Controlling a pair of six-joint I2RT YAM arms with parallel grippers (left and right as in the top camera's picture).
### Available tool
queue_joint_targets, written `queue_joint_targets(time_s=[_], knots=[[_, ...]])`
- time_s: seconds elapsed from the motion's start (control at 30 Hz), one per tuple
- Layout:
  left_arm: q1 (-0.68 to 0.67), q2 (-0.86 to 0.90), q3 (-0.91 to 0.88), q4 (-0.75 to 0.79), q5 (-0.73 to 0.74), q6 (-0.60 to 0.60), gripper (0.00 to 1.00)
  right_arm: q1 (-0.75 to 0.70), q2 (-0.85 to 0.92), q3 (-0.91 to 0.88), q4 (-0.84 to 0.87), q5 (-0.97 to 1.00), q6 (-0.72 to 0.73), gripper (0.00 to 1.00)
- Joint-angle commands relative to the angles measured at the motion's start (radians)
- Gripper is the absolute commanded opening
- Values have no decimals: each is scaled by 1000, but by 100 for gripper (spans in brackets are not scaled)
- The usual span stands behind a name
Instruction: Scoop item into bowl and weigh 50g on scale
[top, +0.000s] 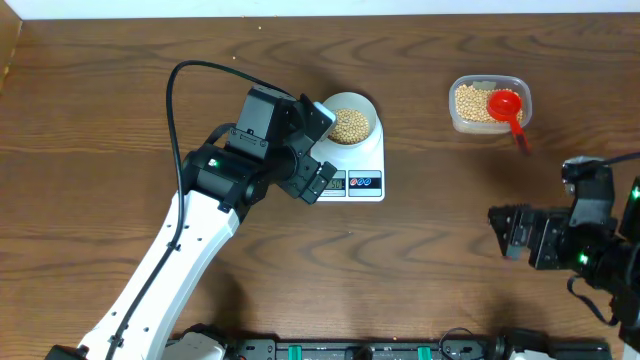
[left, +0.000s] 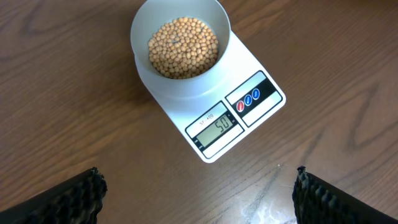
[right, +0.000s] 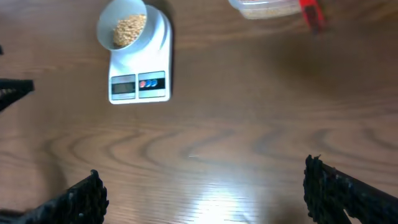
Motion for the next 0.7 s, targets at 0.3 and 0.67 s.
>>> queue_joint_targets(time_s=[0.3, 0.67], knots=[[3, 2, 3, 0, 4, -2, 98, 8, -56, -71, 146, 161, -41, 99], [3, 2, 3, 0, 4, -2, 98, 11, -425, -618, 832, 266, -41, 99]])
